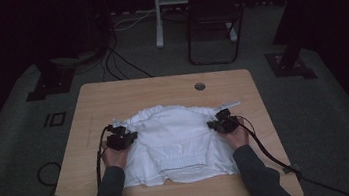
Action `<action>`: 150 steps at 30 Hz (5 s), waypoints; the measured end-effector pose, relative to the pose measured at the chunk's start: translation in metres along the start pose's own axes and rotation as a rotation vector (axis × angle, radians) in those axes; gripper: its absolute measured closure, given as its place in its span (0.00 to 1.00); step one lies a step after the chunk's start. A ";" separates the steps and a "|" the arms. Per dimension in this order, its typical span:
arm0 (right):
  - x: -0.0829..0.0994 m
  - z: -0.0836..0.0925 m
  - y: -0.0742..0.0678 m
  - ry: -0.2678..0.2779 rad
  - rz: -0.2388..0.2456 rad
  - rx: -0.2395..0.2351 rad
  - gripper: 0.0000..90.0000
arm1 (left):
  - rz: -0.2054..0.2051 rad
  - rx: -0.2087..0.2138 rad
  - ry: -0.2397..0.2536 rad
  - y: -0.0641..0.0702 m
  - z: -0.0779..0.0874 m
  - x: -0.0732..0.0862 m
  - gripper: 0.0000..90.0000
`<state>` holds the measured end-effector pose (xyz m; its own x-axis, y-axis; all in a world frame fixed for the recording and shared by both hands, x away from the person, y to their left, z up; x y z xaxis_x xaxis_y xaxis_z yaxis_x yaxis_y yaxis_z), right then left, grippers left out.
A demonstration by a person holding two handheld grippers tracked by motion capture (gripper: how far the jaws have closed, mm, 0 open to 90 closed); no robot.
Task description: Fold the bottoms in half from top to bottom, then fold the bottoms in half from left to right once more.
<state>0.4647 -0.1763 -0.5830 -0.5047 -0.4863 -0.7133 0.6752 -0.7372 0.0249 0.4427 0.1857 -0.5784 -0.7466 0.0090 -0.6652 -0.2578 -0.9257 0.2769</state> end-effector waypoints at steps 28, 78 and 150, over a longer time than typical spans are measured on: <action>0.023 0.103 -0.054 0.197 0.170 -0.118 0.78 | 0.047 0.205 0.132 0.007 0.096 0.029 0.66; 0.072 0.058 -0.107 0.046 0.154 -0.024 0.69 | -0.113 0.055 0.019 0.051 0.063 0.109 0.82; 0.008 0.076 -0.133 0.218 0.253 -0.060 0.45 | 0.073 -0.025 0.038 0.001 0.070 0.092 0.88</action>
<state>0.3297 -0.1174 -0.5390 -0.1947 -0.5334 -0.8232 0.7982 -0.5739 0.1831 0.3312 0.2121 -0.5908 -0.7393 -0.0729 -0.6694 -0.1878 -0.9324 0.3089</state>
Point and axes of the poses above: each handheld gripper's, and its own axes: z roughly backward along the jaws, x roughly out of its underside, y roughly to its right, the point moved 5 cm from there along -z, roughly forward along the jaws, and after that the axes turned 12 degrees about z, right-handed, at the moved point
